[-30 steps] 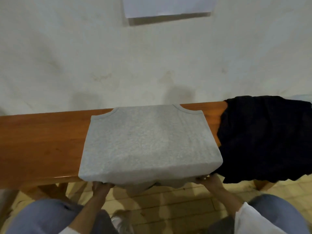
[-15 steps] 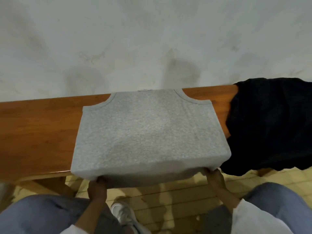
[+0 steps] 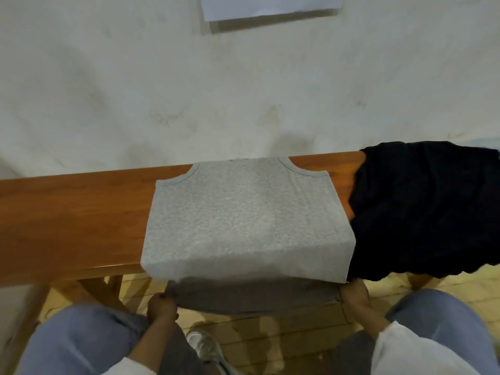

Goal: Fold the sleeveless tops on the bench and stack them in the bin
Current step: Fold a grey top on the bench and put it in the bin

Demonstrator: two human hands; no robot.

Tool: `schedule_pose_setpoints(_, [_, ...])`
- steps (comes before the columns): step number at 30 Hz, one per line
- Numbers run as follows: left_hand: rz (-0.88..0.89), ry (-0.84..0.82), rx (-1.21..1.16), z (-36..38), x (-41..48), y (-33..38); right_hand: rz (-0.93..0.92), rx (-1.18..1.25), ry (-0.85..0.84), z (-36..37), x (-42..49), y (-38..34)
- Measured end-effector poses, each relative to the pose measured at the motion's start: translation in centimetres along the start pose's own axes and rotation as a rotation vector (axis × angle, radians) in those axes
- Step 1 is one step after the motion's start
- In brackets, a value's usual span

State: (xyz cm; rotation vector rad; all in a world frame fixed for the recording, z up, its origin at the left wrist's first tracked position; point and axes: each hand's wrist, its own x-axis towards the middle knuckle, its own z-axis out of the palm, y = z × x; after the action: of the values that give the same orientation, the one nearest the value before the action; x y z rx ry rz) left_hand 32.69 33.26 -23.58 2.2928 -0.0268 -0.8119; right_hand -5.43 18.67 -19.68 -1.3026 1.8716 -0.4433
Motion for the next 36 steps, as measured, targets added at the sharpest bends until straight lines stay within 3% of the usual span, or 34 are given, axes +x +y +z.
schedule_pose_setpoints(4, [0.004, 0.036, -0.017, -1.4, -0.8, 0.6, 0.040, 0.085, 0.012, -2.5, -1.7, -1.2])
schedule_pose_setpoints(10, [0.116, -0.078, -0.040, -4.2, -5.4, 2.8, 0.002, 0.191, -0.067, -4.2, -5.7, -2.6])
schedule_pose_setpoints(14, [0.334, -0.356, -0.081, -6.7, -11.6, 6.4, -0.151, 0.308, -0.086, -5.3, -8.2, -5.0])
schedule_pose_setpoints(16, [0.344, -0.519, -0.148, -8.3, -13.7, 8.7, -0.166, 0.383, -0.159, -6.1, -8.7, -6.8])
schedule_pose_setpoints(21, [0.250, -0.842, -0.712, -13.6, -13.3, 16.1, -0.047, 0.993, -0.345, -10.2, -8.6, -13.5])
schedule_pose_setpoints(23, [0.277, -0.899, -0.772, -14.7, -11.8, 18.4, -0.027, 1.176, -0.360, -11.6, -7.3, -15.3])
schedule_pose_setpoints(24, [0.302, -0.861, -0.703, -14.7, -11.2, 19.1, -0.028, 1.217, -0.370, -11.9, -6.6, -15.9])
schedule_pose_setpoints(26, [0.364, -0.630, -0.445, -14.0, -10.4, 19.8, -0.019, 1.219, -0.366, -11.8, -5.2, -16.4])
schedule_pose_setpoints(30, [0.546, -0.124, -0.124, -12.3, -8.7, 19.9, -0.063, 0.918, -0.189, -10.5, -3.2, -17.1])
schedule_pose_setpoints(32, [0.614, -0.040, -0.066, -12.0, -7.5, 19.7, -0.113, 0.679, -0.036, -9.5, -2.6, -17.0])
schedule_pose_setpoints(36, [0.716, -0.054, -0.097, -12.0, -8.5, 19.5, -0.394, 0.212, 0.280, -8.5, -3.0, -17.0])
